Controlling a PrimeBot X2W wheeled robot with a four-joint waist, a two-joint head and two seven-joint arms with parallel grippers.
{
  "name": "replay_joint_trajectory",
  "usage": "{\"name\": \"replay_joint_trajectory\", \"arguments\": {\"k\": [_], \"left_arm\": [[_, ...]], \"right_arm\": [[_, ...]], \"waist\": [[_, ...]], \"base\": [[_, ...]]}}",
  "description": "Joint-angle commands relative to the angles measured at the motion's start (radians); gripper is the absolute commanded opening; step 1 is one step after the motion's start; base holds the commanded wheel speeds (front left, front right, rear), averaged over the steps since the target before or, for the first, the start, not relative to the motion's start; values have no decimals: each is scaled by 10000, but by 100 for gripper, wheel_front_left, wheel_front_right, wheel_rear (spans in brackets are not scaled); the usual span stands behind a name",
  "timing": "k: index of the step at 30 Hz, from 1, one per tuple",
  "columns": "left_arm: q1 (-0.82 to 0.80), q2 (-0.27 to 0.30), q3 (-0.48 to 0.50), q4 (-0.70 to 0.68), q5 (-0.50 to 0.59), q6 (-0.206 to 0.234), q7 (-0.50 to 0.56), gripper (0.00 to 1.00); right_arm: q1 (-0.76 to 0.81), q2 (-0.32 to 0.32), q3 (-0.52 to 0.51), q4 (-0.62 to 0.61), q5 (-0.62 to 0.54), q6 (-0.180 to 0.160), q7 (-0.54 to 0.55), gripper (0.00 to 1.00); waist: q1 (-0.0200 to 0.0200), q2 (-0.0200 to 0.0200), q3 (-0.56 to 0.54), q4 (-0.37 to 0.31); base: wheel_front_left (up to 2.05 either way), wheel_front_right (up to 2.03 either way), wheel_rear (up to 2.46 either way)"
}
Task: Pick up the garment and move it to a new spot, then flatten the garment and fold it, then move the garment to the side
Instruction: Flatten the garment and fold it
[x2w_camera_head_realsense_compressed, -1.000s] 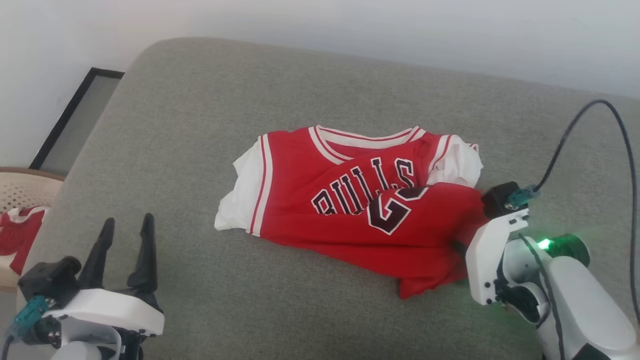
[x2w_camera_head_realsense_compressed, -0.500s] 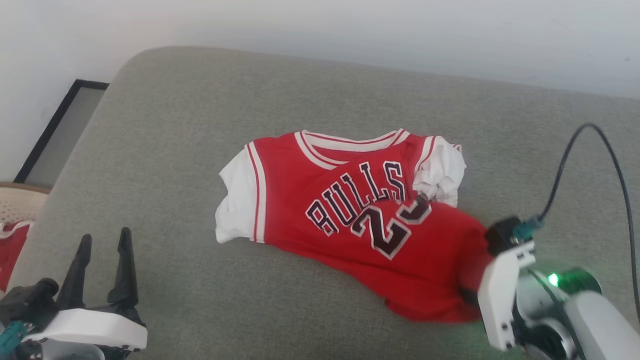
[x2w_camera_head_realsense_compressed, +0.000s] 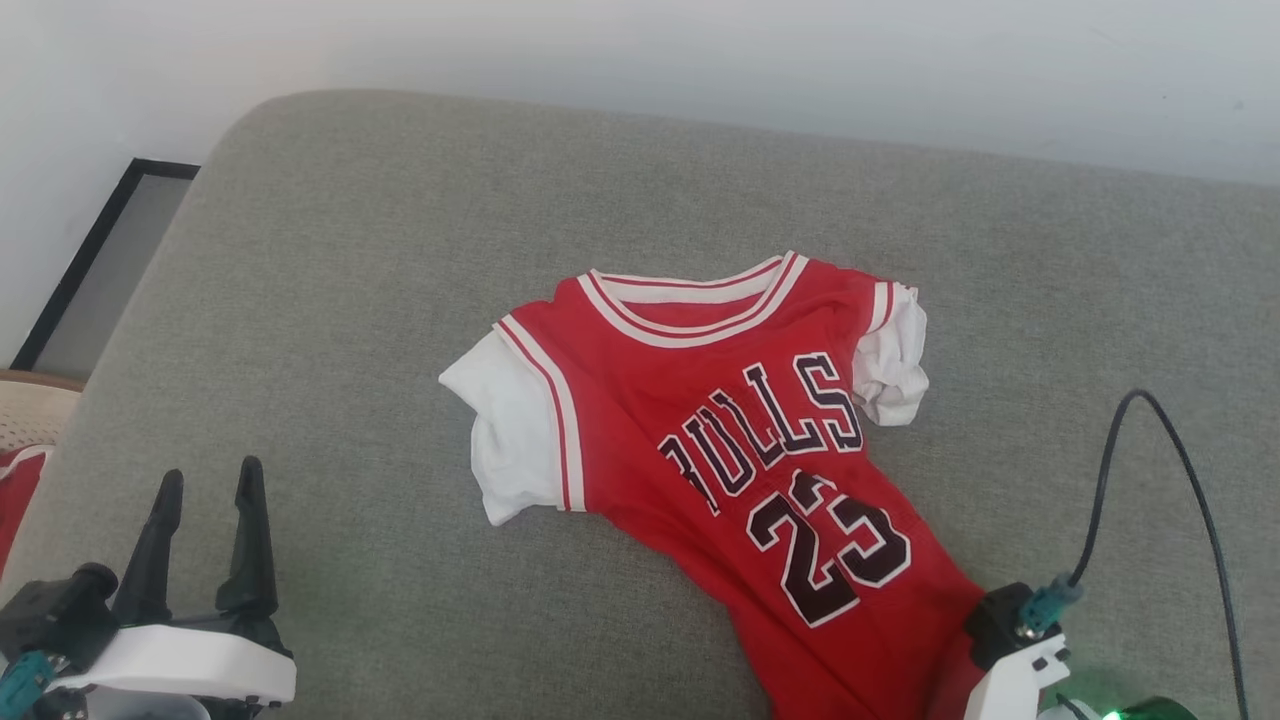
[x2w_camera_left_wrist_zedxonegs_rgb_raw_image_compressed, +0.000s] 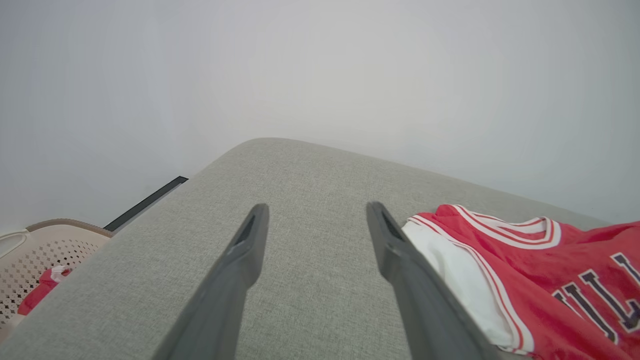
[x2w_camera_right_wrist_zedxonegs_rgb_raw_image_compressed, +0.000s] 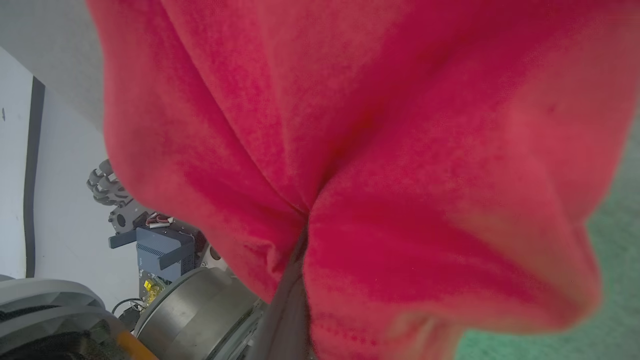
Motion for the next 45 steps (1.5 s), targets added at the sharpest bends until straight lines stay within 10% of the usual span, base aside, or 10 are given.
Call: {"name": "replay_joint_trajectory", "arguments": {"k": [1, 3, 4, 30, 45], "left_arm": [[37, -52, 100, 46, 73, -80, -51, 100], [75, -120, 154, 99, 171, -142, -51, 100], [109, -145, 190, 117, 207, -170, -51, 100], [309, -590, 905, -24, 937, -687, -51, 100], [-527, -870, 511, 224, 1177, -865, -51, 100]], "right_arm": [[231, 130, 3, 116, -121, -17, -25, 0], [264, 261, -66, 188, -262, -17, -173, 17], [252, 298, -99, 199, -340, -17, -244, 100], [-426, 1221, -3012, -2605, -1367, -16, -692, 100], [-4033, 225, -2253, 498, -1249, -13, -2727, 100]], "waist": [[0, 0, -3, -6], [0, 0, -47, -11], [0, 0, -71, -20], [0, 0, -402, -134], [0, 0, 291, 733]], "base": [[0, 0, 0], [0, 0, 0], [0, 0, 0], [0, 0, 0], [0, 0, 0]]}}
